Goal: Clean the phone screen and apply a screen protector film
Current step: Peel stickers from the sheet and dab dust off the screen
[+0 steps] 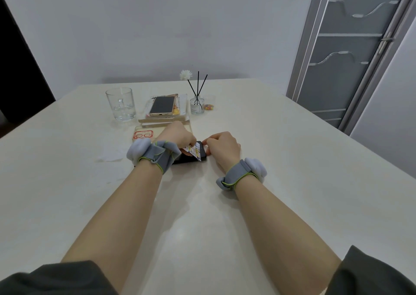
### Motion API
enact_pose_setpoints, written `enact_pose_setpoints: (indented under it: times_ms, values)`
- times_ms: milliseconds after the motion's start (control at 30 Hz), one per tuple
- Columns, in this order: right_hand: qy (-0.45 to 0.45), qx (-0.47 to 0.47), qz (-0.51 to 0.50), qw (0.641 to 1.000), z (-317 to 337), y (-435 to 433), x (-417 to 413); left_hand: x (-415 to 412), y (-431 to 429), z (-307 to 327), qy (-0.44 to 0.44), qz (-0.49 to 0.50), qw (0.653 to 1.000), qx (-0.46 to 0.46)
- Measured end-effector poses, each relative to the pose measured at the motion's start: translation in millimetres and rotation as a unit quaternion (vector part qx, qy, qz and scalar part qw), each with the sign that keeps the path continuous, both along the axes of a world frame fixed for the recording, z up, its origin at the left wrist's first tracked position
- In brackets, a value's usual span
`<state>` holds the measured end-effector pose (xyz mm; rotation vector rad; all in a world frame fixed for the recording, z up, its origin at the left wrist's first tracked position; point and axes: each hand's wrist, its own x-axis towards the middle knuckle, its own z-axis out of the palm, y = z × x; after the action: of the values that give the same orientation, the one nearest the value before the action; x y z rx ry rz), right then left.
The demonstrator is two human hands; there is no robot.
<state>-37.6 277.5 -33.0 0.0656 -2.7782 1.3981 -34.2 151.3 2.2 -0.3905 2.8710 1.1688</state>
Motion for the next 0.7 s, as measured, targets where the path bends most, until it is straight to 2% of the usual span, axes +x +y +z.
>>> enact_pose_setpoints:
  times_ms: [67,167,267,400,467,533,700]
  values:
    - [0.001,-0.003,0.001,1.000,0,0,-1,0,5,-1,0.006,-0.007,1.000,0.009]
    - [0.002,-0.045,-0.017,0.999,-1,-1,-3,-3,7,-7,0.059,0.002,0.997,0.045]
    - [-0.005,-0.137,-0.031,0.990,-1,1,-9,-4,2,-6,0.135,0.045,0.986,0.091]
    - [-0.003,-0.258,0.020,0.966,14,5,-15,-4,-2,1,0.196,0.105,0.963,0.150]
    - [0.027,-0.219,0.071,0.973,22,2,-15,-4,-1,4,0.189,0.113,0.956,0.193]
    - [0.072,-0.120,0.116,0.983,28,-2,-12,-4,1,7,0.170,0.109,0.947,0.251]
    - [0.111,0.051,0.173,0.977,36,-7,0,4,12,20,0.124,0.046,0.895,0.427]
